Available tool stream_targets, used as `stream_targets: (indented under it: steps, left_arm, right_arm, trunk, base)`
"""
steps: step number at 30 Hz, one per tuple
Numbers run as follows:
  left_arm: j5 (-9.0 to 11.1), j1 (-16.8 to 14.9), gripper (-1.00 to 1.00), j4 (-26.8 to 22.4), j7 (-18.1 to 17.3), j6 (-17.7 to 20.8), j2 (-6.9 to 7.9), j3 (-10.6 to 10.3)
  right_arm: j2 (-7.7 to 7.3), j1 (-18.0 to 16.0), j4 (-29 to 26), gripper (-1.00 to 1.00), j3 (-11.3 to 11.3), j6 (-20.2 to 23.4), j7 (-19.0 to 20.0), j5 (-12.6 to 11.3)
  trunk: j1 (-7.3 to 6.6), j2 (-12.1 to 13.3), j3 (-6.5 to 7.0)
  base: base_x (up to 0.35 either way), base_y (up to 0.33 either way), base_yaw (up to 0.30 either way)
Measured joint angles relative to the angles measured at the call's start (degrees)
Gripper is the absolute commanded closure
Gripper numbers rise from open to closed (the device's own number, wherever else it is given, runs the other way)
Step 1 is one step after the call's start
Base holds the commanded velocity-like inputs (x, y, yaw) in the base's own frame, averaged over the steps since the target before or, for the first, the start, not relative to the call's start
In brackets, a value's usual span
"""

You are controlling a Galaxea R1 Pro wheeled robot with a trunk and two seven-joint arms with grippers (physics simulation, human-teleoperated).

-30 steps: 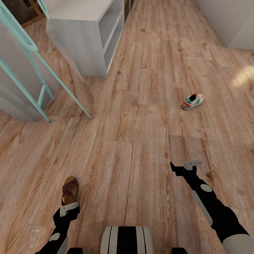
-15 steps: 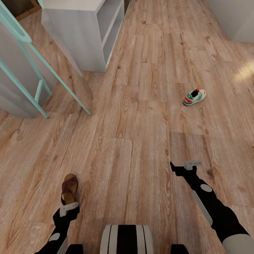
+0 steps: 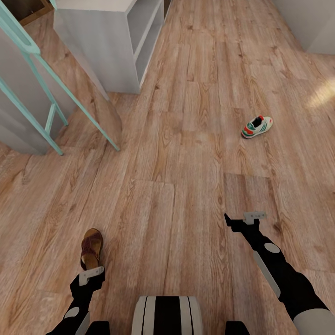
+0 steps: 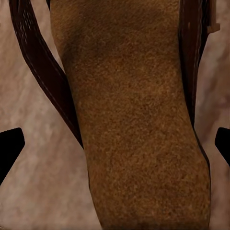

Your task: Pick up the two gym shoes and the two sandals from the corridor floor and place them onto the hallstand (shoe rack) in the corridor, making sure they are on the rack and not on the floor. Arrange them so the two gym shoes are next to each other and the two sandals are next to each other.

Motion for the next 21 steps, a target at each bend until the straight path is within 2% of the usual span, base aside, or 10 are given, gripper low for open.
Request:
stream_targets:
  steps: [7,21]
  left_arm:
    - [0.00,0.00,-1.00,-0.01,0.00,0.00,0.00,0.12]
    - [0.00,0.00,-1.00,-0.26,0.00,0.00,0.00,0.03]
  right_arm:
    - [0.00,0.00,-0.06,-1.00,0.00,0.00,0.00,-0.01]
    - [0.00,0.00,-0.07,-1.00,0.00,0.00,0.00,-0.04]
  trunk:
    - [0.01,0.00,0.00]
    - [0.00,0.00,0.00]
  base:
    - [-0.173,0.000,0.000]
    - [-0.015,0.000,0.000]
